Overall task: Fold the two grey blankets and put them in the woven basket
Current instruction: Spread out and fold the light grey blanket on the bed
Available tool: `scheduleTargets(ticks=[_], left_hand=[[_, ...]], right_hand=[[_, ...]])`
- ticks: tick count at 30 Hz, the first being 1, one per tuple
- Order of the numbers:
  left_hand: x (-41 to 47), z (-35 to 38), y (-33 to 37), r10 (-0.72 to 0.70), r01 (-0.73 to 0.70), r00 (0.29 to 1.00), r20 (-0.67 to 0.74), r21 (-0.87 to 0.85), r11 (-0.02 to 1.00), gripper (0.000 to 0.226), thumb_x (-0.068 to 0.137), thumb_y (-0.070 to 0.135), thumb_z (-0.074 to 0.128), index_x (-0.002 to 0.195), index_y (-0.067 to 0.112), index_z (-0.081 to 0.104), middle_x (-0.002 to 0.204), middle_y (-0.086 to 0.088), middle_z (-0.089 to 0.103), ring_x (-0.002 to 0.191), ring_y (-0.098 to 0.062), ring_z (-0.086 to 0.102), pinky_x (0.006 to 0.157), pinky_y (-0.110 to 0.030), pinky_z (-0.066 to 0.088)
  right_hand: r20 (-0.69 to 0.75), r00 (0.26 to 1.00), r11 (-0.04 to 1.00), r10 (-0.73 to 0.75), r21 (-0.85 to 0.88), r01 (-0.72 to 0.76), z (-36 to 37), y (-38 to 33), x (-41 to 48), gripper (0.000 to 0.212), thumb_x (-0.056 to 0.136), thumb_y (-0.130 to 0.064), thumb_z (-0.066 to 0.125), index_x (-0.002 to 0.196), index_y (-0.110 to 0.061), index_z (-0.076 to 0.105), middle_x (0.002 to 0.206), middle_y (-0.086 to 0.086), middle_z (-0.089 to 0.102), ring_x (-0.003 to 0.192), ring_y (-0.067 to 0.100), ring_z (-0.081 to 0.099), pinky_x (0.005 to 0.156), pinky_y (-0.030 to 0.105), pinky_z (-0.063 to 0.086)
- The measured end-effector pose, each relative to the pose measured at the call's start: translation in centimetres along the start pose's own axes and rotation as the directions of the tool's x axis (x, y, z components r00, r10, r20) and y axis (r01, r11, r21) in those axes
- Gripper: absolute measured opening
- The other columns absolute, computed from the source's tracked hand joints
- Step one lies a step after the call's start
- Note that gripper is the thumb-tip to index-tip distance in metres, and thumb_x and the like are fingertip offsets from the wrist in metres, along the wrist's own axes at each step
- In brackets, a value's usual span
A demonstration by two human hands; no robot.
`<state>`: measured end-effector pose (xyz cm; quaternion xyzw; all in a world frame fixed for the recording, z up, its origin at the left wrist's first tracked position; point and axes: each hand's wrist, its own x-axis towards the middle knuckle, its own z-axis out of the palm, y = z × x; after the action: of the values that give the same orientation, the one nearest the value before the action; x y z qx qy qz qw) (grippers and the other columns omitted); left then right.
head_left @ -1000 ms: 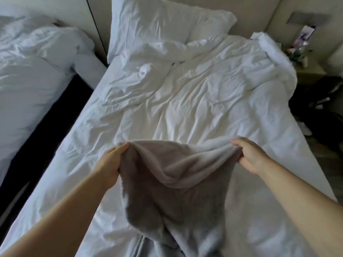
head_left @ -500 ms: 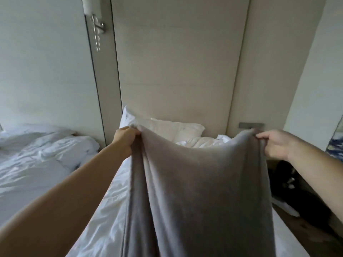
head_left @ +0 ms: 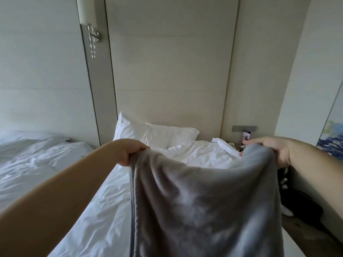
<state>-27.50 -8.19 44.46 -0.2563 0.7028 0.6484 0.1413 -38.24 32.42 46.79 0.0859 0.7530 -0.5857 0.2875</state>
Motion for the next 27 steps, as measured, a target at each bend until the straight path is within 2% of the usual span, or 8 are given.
scheduleTargets(ticks=[4, 9, 12, 15, 19, 21, 25, 27], left_hand=[[0.6, 2.2, -3.8, -0.144, 0.147, 0.989, -0.039, 0.397, 0.906, 0.055, 0.079, 0.052, 0.07, 0.101, 0.002, 0.067, 0.093, -0.01, 0.075, 0.087, -0.022, 0.07, 0.08, -0.033, 0.057], [1.5, 2.6, -7.8, -0.251, 0.322, 0.943, -0.217, 0.783, 0.532, 0.048, 0.083, 0.044, 0.069, 0.111, 0.006, 0.06, 0.125, -0.01, 0.062, 0.114, -0.022, 0.058, 0.095, -0.034, 0.049], [1.3, 2.2, -8.7, -0.312, 0.354, 0.924, -0.222, 0.805, 0.476, 0.046, 0.088, 0.035, 0.063, 0.122, 0.004, 0.056, 0.128, -0.011, 0.06, 0.118, -0.023, 0.057, 0.095, -0.034, 0.048], [1.6, 1.3, -8.8, -0.274, 0.327, 0.944, -0.183, 0.618, 0.715, 0.022, 0.087, 0.017, 0.063, 0.102, 0.0, 0.062, 0.104, -0.015, 0.069, 0.107, -0.029, 0.064, 0.092, -0.04, 0.053], [2.5, 0.5, -7.6, -0.054, 0.062, 0.985, -0.163, 0.045, 0.997, 0.01, 0.089, 0.008, 0.057, 0.079, 0.004, 0.057, 0.061, -0.01, 0.058, 0.051, -0.019, 0.057, 0.053, -0.026, 0.051], [3.0, 0.0, -6.0, 0.116, -0.189, 0.96, -0.255, -0.284, 0.94, 0.016, 0.089, 0.005, 0.05, 0.073, 0.009, 0.053, 0.057, -0.005, 0.05, 0.046, -0.014, 0.047, 0.043, -0.02, 0.043], [3.1, -1.9, -1.7, 0.299, -0.522, 0.843, -0.448, -0.543, 0.658, 0.026, 0.087, 0.002, 0.036, 0.065, 0.015, 0.04, 0.062, -0.002, 0.031, 0.048, -0.011, 0.038, 0.048, -0.021, 0.038], [2.9, -2.2, -0.1, 0.333, -0.51, 0.86, -0.388, -0.613, 0.604, 0.023, 0.087, 0.003, 0.032, 0.069, 0.016, 0.039, 0.061, 0.0, 0.032, 0.051, -0.009, 0.037, 0.052, -0.019, 0.04]], right_hand=[[0.016, 1.0, 0.999, -0.016, -0.044, 0.017, 1.7, 0.1, -0.1, 0.035, 0.06, -0.021, 0.075, 0.085, 0.003, 0.074, 0.096, 0.021, 0.073, 0.082, 0.031, 0.071, 0.076, 0.04, 0.053], [0.028, 0.981, 0.926, 0.191, -0.336, -0.171, 2.1, 2.2, 1.0, 0.031, 0.076, -0.005, 0.07, 0.105, 0.004, 0.065, 0.099, 0.026, 0.07, 0.085, 0.039, 0.07, 0.073, 0.047, 0.057], [-0.094, 0.941, 0.792, 0.325, -0.518, -0.325, 1.1, 3.8, 2.2, 0.036, 0.079, 0.002, 0.067, 0.114, 0.011, 0.059, 0.107, 0.034, 0.065, 0.099, 0.044, 0.063, 0.086, 0.054, 0.051], [-0.309, 0.905, 0.632, 0.293, -0.647, -0.425, 0.9, 6.3, 3.6, 0.04, 0.082, 0.001, 0.061, 0.121, 0.007, 0.055, 0.129, 0.022, 0.056, 0.116, 0.036, 0.052, 0.101, 0.044, 0.042], [-0.279, 0.95, 0.831, 0.141, -0.488, -0.267, 1.0, 6.9, 4.5, 0.015, 0.087, 0.001, 0.057, 0.101, 0.001, 0.057, 0.101, 0.022, 0.067, 0.083, 0.032, 0.064, 0.072, 0.039, 0.053], [-0.242, 0.967, 0.997, -0.077, -0.034, 0.07, 0.5, 5.1, 4.6, 0.01, 0.097, -0.008, 0.049, 0.092, -0.004, 0.057, 0.06, 0.014, 0.068, 0.052, 0.023, 0.066, 0.058, 0.035, 0.052], [-0.436, 0.801, 0.675, -0.412, 0.445, 0.589, 0.1, 0.9, 2.4, 0.031, 0.101, -0.032, 0.036, 0.073, -0.024, 0.047, 0.052, -0.013, 0.059, 0.047, -0.005, 0.056, 0.063, 0.003, 0.043], [-0.464, 0.762, 0.484, -0.452, 0.59, 0.646, -0.7, 0.2, 2.0, 0.033, 0.103, -0.012, 0.037, 0.073, -0.02, 0.047, 0.059, -0.009, 0.058, 0.05, -0.002, 0.056, 0.068, 0.007, 0.043]])
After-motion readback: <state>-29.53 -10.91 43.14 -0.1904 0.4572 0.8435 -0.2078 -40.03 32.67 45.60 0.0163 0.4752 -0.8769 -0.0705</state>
